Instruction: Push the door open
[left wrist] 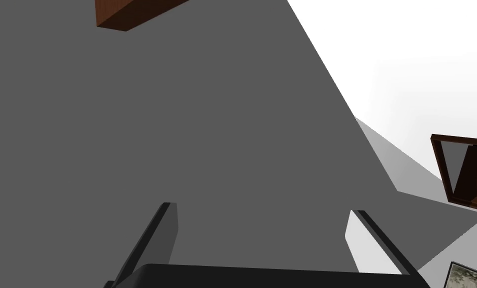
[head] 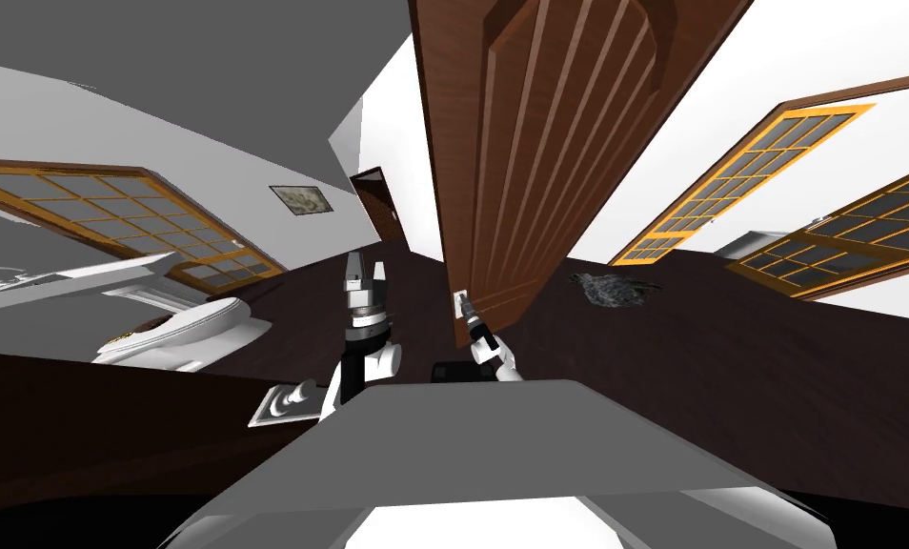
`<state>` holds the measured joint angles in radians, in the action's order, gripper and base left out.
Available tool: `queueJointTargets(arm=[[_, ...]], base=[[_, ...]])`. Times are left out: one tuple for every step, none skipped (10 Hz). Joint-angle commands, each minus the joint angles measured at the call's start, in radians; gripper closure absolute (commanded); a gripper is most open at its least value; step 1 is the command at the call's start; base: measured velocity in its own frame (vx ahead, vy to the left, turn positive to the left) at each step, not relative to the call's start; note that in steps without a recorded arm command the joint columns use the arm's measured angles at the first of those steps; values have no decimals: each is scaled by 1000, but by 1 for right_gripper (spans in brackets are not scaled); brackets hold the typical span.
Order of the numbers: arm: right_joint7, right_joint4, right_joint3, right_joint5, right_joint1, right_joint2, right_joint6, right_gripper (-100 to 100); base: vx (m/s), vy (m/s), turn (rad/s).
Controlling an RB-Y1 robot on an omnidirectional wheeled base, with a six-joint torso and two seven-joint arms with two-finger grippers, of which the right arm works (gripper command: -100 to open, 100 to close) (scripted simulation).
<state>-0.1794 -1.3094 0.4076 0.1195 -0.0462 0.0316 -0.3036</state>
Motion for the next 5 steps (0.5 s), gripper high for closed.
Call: queueJointTargets(arm=[[0, 2, 0, 0, -2, -1, 2, 100], [0, 2, 0, 0, -2, -1, 2, 100], [0, 2, 0, 0, -2, -1, 2, 100], [0, 2, 0, 0, -2, -1, 2, 100], [0, 2, 0, 0, -2, -1, 2, 100]], base=[[-23, -19, 14], [-20, -17, 10], [-9, -8, 4], [0, 0, 0], [0, 0, 0]])
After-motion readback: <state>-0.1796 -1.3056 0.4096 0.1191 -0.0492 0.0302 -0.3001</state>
